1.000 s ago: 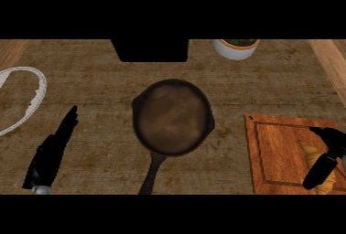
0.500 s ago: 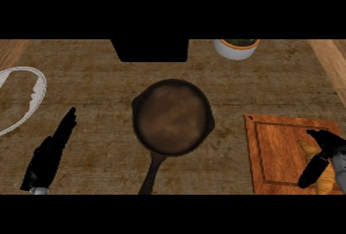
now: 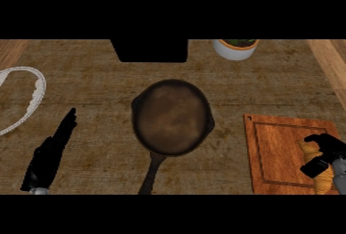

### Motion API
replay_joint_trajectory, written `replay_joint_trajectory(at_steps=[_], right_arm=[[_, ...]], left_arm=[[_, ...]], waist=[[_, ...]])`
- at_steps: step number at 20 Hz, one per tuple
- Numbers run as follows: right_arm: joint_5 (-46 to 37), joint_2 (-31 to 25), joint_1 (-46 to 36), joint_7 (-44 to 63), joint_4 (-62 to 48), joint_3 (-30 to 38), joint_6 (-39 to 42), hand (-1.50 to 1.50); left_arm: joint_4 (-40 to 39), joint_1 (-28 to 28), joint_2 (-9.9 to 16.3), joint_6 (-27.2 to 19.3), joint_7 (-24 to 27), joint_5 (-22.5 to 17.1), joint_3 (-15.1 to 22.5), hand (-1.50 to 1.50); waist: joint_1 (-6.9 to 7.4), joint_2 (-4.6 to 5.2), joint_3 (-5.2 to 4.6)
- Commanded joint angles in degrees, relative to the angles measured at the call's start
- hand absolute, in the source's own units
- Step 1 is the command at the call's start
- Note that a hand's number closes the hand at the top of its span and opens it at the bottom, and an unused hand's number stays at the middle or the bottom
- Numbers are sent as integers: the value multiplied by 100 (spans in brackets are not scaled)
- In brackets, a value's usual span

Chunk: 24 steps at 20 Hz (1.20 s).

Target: Pick the croissant from the cutting board and place it in the pan

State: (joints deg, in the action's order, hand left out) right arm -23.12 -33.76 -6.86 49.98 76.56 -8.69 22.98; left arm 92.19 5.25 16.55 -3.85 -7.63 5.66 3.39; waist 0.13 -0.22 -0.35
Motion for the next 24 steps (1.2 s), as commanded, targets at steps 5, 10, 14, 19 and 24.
replay_joint_trajectory(at_steps=[5, 10, 14, 19, 24], right_arm=[[-21, 482, 118, -278, -276, 384, -122, 150], [-416, 757, 661, -608, 677, -191, -384, 150], [-812, 971, 644, -525, 1437, -718, -527, 150], [-1938, 739, 530, -235, 2144, -861, -1199, 150], [-2922, 399, 464, -934, 3146, -935, -2304, 150]], left_arm=[[-134, -225, -147, 31, -48, 182, -127, 0], [203, -28, -152, 106, -243, 206, -40, 0], [207, 258, -219, 63, 58, 257, -12, 0], [19, -232, -196, 145, -285, 193, -138, 0], [296, 165, -160, 149, -187, 218, -106, 0]], waist=[[-12, 23, 36], [-51, 5, 36], [-7, -1, 34], [-35, 11, 33], [-30, -45, 38]])
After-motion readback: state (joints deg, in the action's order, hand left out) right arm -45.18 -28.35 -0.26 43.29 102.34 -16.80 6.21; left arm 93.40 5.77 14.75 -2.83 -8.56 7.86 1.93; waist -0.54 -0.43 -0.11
